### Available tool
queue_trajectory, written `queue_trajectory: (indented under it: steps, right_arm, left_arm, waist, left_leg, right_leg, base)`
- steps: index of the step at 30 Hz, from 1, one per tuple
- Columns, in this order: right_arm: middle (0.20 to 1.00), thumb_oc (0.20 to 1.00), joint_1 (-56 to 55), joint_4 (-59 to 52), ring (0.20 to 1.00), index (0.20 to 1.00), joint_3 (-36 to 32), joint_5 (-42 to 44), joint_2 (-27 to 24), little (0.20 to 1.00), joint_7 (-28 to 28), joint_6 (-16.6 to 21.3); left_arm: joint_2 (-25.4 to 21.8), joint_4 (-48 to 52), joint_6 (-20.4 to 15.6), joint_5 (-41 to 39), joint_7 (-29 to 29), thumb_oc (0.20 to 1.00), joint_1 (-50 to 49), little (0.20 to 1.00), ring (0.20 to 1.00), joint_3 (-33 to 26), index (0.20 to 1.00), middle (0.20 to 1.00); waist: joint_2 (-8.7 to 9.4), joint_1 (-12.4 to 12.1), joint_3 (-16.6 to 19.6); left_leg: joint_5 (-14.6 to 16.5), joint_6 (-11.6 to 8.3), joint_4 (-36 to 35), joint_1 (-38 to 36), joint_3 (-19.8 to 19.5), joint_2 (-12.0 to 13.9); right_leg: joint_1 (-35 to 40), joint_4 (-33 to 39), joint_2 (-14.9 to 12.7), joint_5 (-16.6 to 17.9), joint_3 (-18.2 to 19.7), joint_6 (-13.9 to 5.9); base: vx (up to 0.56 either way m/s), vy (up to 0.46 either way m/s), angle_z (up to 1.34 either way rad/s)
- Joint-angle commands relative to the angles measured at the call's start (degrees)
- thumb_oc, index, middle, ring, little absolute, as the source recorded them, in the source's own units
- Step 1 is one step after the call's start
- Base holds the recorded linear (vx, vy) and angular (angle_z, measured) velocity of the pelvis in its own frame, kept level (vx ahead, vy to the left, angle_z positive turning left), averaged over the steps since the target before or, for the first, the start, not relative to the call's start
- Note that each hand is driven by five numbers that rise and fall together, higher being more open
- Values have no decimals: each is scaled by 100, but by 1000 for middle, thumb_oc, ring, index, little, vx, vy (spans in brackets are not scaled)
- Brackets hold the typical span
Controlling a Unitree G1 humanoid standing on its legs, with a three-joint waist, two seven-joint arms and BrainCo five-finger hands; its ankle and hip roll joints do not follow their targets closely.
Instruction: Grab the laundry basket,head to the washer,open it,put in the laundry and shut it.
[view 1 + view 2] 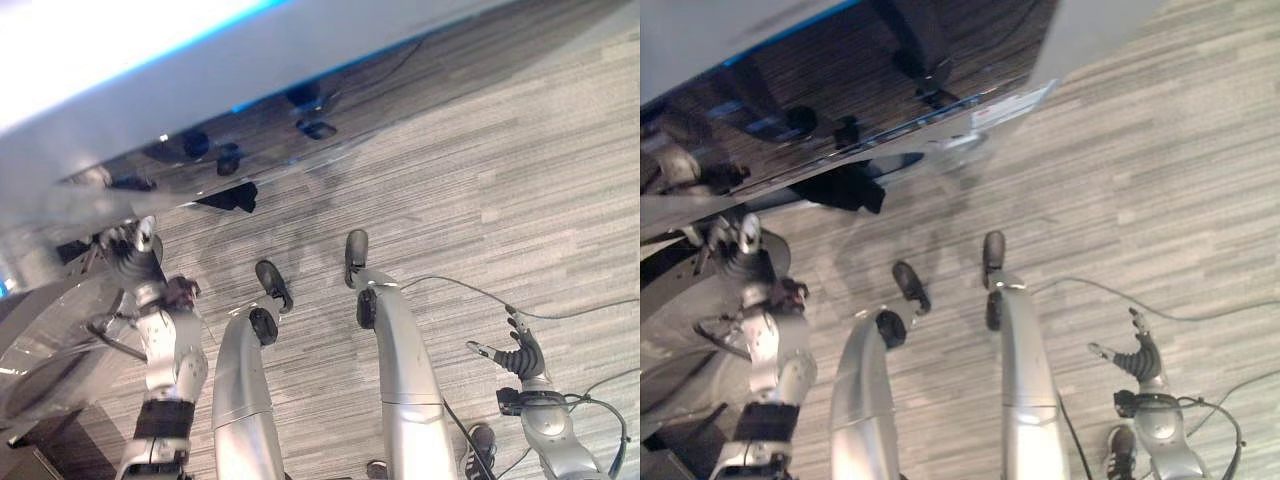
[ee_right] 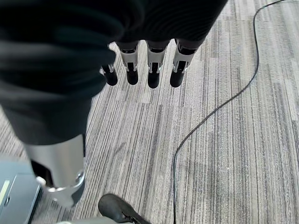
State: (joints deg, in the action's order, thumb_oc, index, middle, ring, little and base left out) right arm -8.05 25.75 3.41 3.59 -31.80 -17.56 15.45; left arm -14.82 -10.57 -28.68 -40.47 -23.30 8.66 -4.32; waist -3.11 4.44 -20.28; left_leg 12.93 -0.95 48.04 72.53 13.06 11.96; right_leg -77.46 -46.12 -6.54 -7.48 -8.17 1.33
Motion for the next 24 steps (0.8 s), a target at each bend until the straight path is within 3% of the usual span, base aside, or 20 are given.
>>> queue_trajectory:
  steps: [1,5,12,16,17,19,24]
  right_arm:
    - [1000,1000,-265,-209,1000,1000,-52,-43,162,1000,-135,164]
    - [1000,1000,-236,-232,1000,1000,64,-71,200,1000,-147,144]
    - [1000,1000,43,-212,1000,1000,331,-28,63,1000,-302,116]
    - [1000,1000,328,-262,1000,1000,616,-4,-38,1000,-323,20]
    - [1000,1000,451,-324,1000,1000,792,25,-88,1000,-320,-23]
    - [1000,1000,576,-319,1000,1000,929,43,-136,1000,-291,-36]
    - [1000,1000,592,-472,1000,1000,1102,145,-258,1000,-191,-58]
  left_arm:
    - [-390,37,-317,-110,17,1000,-466,1000,1000,-434,1000,1000]
    - [-195,-578,-237,-403,121,1000,-439,1000,1000,-272,1000,1000]
    - [-200,-2433,340,-822,429,1000,72,1000,1000,396,1000,1000]
    - [-280,-3678,694,-1356,634,1000,1072,1000,1000,429,1000,1000]
    - [-423,-4411,965,-1391,637,1000,1795,1000,1000,333,1000,1000]
    - [-532,-4951,1172,-1426,702,1000,2276,1000,1000,250,1000,1000]
    - [-692,-5425,1391,-1581,860,1000,3078,1000,1000,198,1000,1000]
  waist:
    - [294,-17,-139]
    - [340,-29,-122]
    - [466,70,-53]
    - [568,226,-21]
    - [638,354,42]
    - [685,452,72]
    - [722,754,223]
  left_leg:
    - [121,22,572,390,-290,72]
    - [160,44,794,499,-412,105]
    - [170,50,1133,635,-630,194]
    - [244,42,1373,774,-722,291]
    - [268,19,1442,875,-759,361]
    - [271,-9,1462,933,-757,415]
    - [271,-58,1499,1047,-817,486]
  right_leg:
    - [46,230,-31,432,17,-502]
    - [-32,-46,-59,318,-61,-459]
    - [-116,-473,-67,141,-182,-380]
    - [-236,-666,-21,111,-206,-376]
    - [-306,-686,26,122,-228,-396]
    - [-345,-679,68,128,-211,-401]
    - [-459,-694,198,121,-171,-395]
  base:
    - [15,-22,17]
    - [14,-33,8]
    - [4,-12,0]
    - [-8,26,-8]
    - [-15,23,-30]
    - [-11,3,-35]
    - [11,-3,-10]
